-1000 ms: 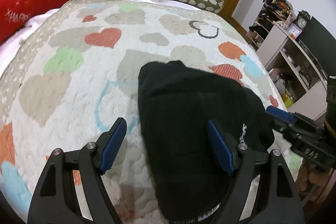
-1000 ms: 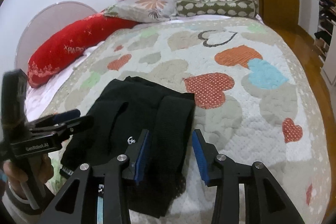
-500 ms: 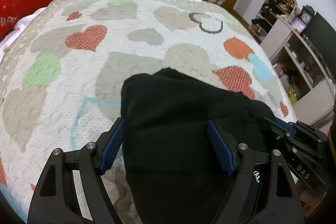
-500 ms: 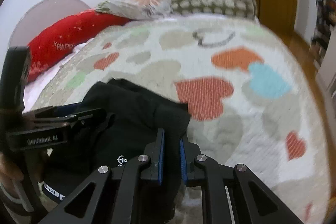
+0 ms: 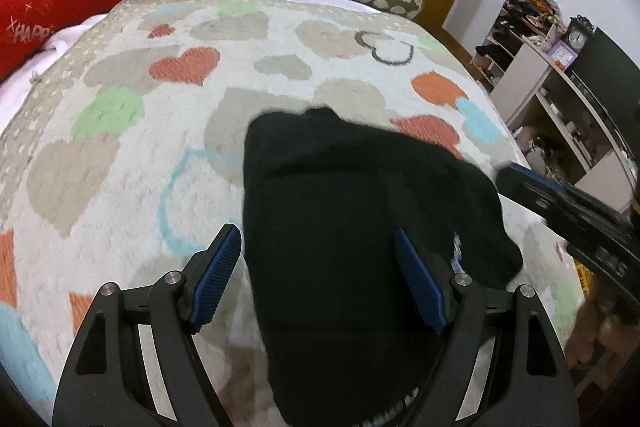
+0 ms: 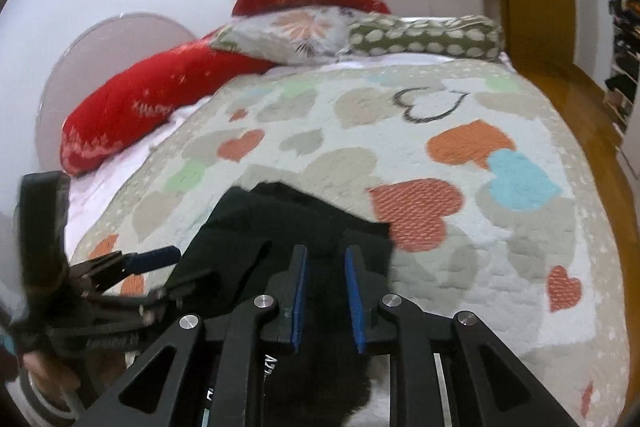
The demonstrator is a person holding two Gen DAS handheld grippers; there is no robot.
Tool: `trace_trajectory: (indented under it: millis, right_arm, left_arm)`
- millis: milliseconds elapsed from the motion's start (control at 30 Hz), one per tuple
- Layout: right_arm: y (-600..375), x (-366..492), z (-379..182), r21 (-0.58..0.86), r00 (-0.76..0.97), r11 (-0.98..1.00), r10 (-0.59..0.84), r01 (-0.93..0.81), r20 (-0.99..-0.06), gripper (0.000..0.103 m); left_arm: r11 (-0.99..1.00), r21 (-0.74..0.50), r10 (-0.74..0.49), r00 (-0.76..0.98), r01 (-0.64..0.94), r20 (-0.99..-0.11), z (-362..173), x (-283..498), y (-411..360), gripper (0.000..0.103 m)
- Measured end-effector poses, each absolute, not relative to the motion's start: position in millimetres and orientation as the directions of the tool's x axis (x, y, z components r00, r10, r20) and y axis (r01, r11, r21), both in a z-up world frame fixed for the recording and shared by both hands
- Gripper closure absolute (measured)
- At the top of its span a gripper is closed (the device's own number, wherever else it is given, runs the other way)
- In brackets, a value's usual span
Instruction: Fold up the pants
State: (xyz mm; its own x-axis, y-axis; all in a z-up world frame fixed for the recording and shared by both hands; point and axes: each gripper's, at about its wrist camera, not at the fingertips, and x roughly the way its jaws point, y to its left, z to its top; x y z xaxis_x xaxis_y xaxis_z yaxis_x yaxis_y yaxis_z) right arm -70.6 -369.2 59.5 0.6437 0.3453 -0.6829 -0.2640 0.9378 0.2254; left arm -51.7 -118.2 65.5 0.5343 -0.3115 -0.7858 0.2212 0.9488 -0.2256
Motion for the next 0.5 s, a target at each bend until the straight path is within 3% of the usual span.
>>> trace_trajectory:
  millis: [167, 233, 500]
  right_arm:
    - [-355.5, -51.3, 28.2, 0.189, 0.604, 0.951, 0.302, -0.244, -0.738, 0.084]
    - [-359.9, -49.0, 21.1, 0.218, 0.592, 0.948, 0.315, -0.232, -0.742, 0.077]
    - [-369.8, -73.9, 37.0, 0.213, 0.599, 0.949, 0.313, -0.233, -0.737, 0.072]
  left_arm:
    - [0.956, -0.188, -0.281, 0.518, 0.224, -0.808, 48.4, -58.3, -126.6, 0.023]
    - [0.953, -0.215, -0.297, 0.510, 0.214, -0.807, 42.9, -57.1, -125.2, 0.023]
    - [0.952, -0.228, -0.303, 0.507, 0.205, -0.807, 42.9, -57.6, -124.8, 0.023]
